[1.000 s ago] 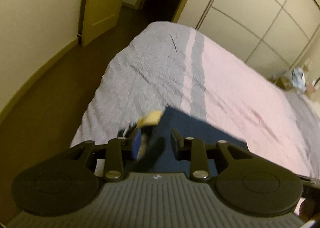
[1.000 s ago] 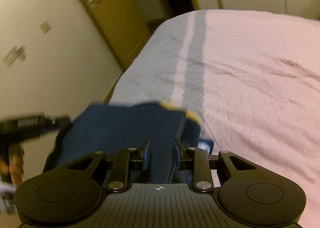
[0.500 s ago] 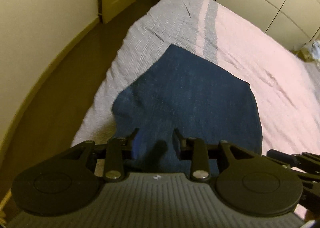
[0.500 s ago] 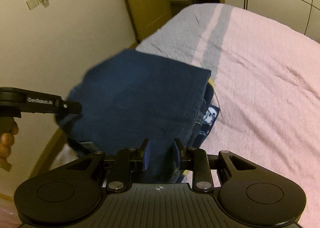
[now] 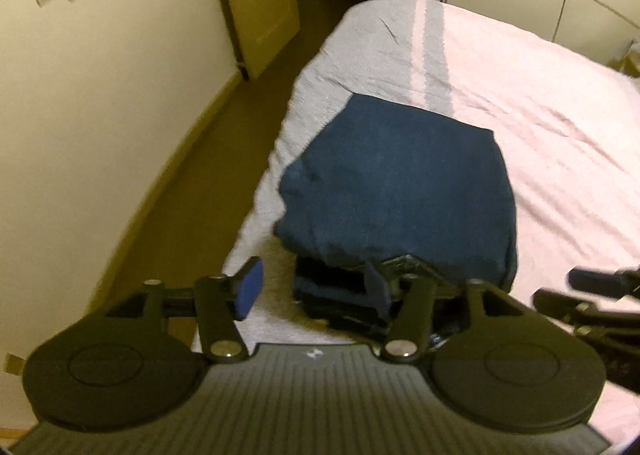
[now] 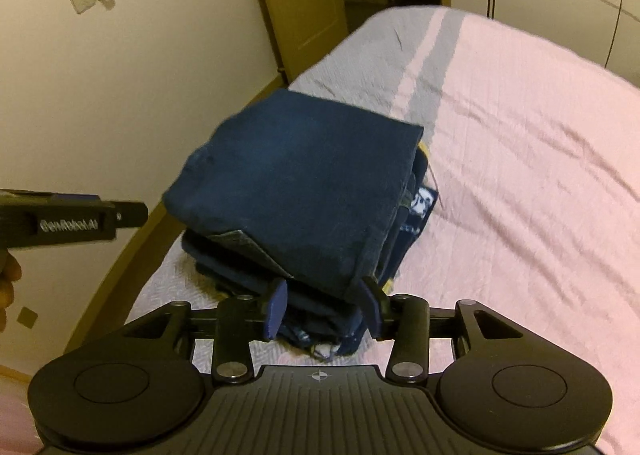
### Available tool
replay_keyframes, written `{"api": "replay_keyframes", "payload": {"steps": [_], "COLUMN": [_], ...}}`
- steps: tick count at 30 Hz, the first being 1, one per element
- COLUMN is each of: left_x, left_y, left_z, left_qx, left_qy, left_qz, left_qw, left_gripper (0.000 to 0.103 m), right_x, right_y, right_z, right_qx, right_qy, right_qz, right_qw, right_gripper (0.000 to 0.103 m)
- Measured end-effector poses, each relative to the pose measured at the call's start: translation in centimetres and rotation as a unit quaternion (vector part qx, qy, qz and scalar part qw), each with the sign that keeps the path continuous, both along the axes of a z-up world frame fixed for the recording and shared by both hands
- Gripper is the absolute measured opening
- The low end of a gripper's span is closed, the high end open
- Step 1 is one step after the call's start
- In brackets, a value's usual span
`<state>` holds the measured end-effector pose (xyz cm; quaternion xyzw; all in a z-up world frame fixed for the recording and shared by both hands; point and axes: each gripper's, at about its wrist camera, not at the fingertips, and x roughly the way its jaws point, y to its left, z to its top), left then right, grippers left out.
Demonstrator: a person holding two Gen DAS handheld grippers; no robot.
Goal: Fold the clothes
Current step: 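Open both grippers and withdraw them from the stack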
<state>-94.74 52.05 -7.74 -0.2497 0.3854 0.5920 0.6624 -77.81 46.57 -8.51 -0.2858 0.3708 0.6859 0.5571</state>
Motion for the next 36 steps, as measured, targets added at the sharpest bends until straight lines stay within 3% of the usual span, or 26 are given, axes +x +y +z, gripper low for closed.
{"api": "replay_keyframes", "payload": {"steps": [2,8,17,23,28,36], "left_x": [0.2,0.3,1.3,3.1,6.1,14.4], "left_y": [-1.3,-3.8,-6.5,-9.0,-11.7,-17.9], "left_z": [0.7,2.3,2.5,2.0,2.1,2.9], "left_qx": [0.023,0.043,0.033,0.025,0.022,0.018], "left_qy": [0.011,-0.002,-0.008,0.000,-0.013,-0.029], "left_qz": [-0.001,-0.001,0.015,0.054,0.104,0.193], "left_qw": [0.9997,0.9991,0.9993,0.9982,0.9942,0.9807], "left_gripper": [0.064,0.064,0.064,0.064,0.064,0.064], "right_x": [-0.1,0.1,1.2,2.6,6.1,14.5], "right_y": [-1.0,-3.4,-5.7,-6.0,-6.3,-8.1], "right_z": [0.7,2.3,3.2,2.5,2.2,3.2], "right_qx": [0.013,0.049,0.056,0.042,0.030,0.021], "right_qy": [-0.004,-0.008,-0.003,-0.005,-0.006,-0.019], "right_qz": [-0.002,-0.008,-0.004,0.030,0.067,0.146], "right_qw": [1.000,0.999,0.998,0.999,0.997,0.989], "right_gripper": [0.046,0.051,0.056,0.056,0.056,0.056]}}
